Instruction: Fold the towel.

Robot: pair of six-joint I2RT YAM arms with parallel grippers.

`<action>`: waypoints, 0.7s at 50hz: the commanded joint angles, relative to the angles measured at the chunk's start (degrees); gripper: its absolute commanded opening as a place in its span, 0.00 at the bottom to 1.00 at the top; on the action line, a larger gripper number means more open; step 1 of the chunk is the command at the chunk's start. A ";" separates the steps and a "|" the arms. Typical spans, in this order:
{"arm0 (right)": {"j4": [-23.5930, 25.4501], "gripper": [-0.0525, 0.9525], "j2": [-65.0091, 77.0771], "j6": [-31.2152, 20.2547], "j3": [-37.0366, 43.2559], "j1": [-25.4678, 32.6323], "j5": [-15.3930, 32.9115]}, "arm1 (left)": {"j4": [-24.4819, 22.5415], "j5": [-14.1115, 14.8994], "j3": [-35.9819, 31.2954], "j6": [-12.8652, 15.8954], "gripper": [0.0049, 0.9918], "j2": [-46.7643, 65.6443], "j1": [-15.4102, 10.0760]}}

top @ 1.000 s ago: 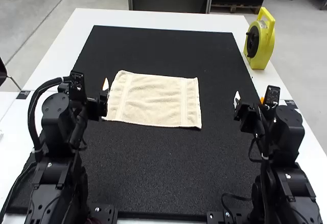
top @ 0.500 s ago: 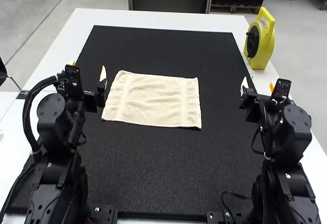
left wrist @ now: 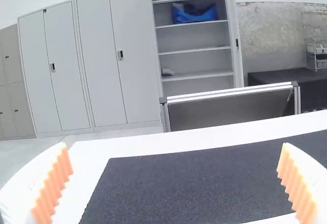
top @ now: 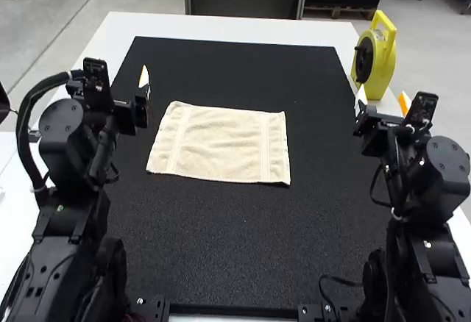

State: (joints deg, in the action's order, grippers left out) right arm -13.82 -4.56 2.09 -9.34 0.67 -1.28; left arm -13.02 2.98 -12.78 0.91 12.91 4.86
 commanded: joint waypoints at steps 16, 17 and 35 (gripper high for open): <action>-1.38 0.95 -30.34 8.90 -21.24 0.83 0.05 | -1.84 -3.42 -12.63 -4.16 0.96 19.53 0.50; -1.12 0.95 -31.65 9.51 -22.12 0.83 0.14 | -1.75 -3.86 -13.06 -4.77 0.96 20.76 0.50; -0.33 0.95 -52.92 15.84 -25.81 2.15 3.30 | 1.15 -12.39 -15.17 -7.50 0.97 40.79 1.11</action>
State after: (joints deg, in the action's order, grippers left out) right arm -13.47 -54.26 14.26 -33.93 1.56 -0.12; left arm -12.29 -5.85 -26.15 -5.65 51.20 5.04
